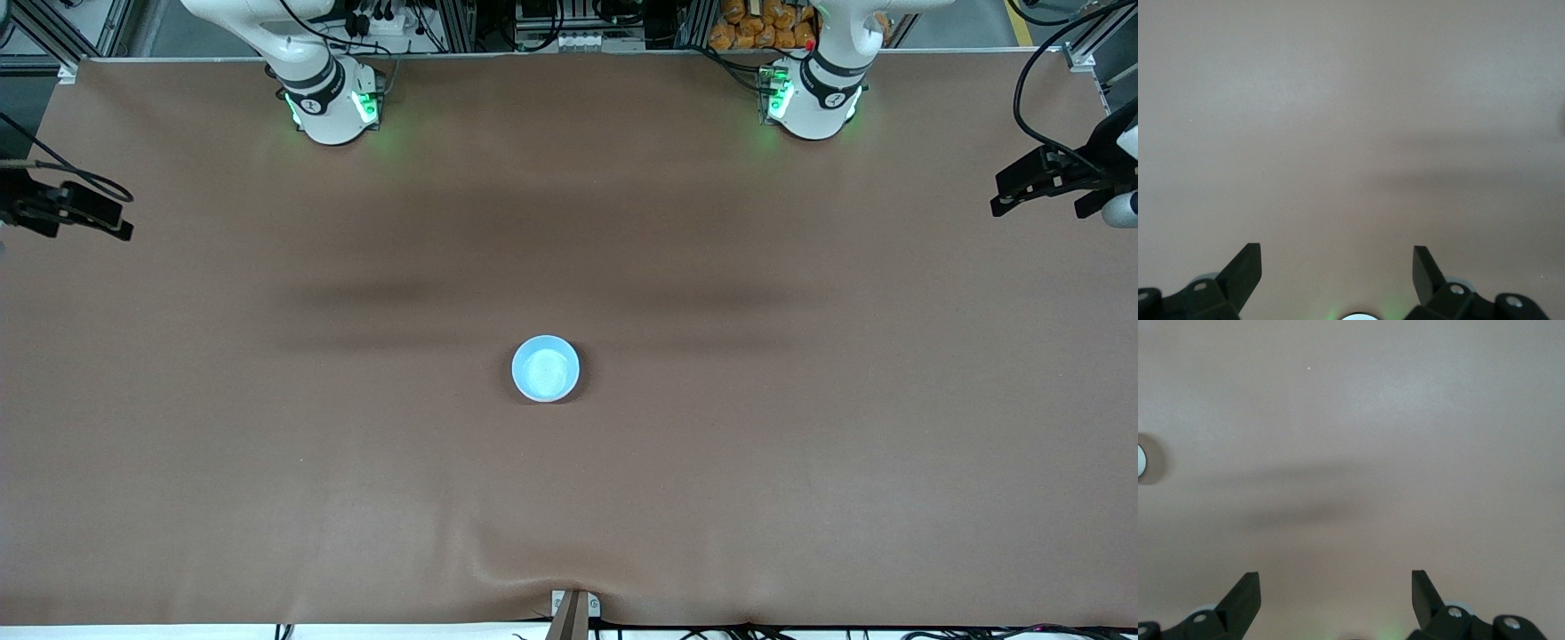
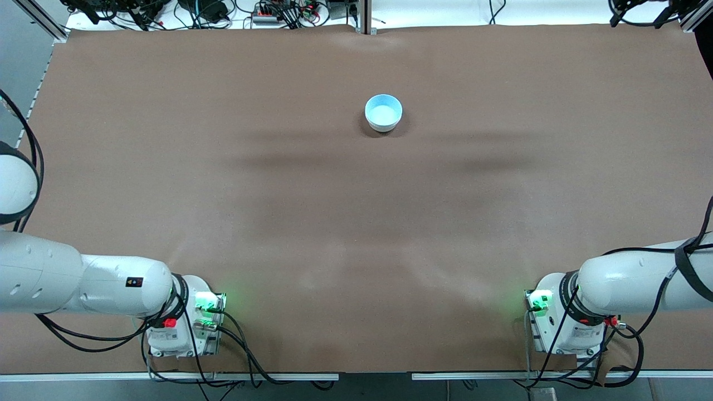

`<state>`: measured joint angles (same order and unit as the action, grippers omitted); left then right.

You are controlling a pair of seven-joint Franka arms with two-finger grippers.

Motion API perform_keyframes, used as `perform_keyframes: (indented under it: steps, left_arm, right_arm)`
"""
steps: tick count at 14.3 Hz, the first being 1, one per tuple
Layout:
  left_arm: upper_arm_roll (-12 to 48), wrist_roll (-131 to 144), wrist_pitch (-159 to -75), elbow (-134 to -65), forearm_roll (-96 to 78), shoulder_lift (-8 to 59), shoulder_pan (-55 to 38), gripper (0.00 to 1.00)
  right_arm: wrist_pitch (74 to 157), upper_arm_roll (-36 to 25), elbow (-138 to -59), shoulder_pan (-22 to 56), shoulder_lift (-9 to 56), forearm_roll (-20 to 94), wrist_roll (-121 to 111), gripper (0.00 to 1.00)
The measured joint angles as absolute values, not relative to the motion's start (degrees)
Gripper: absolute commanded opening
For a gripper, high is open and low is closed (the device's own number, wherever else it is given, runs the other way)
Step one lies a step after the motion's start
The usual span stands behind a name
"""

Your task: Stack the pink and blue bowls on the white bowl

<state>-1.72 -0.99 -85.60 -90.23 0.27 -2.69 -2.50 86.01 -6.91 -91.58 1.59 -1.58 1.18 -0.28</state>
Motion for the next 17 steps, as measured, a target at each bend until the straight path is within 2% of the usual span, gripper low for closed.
perform_keyframes:
  steps: [9, 17]
  left_arm:
    - [-1.84, -0.99, -85.6, -90.23, 0.19, -2.69, -2.57, 1.0]
    - [-1.96, -0.99, -85.6, -90.23, 0.19, -2.69, -2.3, 1.0]
  right_arm:
    - [83.58, -6.85, -87.43, 1.59, -1.97, 1.06, 1.67, 1.0]
    - [83.41, -6.87, -87.31, 1.59, -1.96, 0.65, 1.67, 1.0]
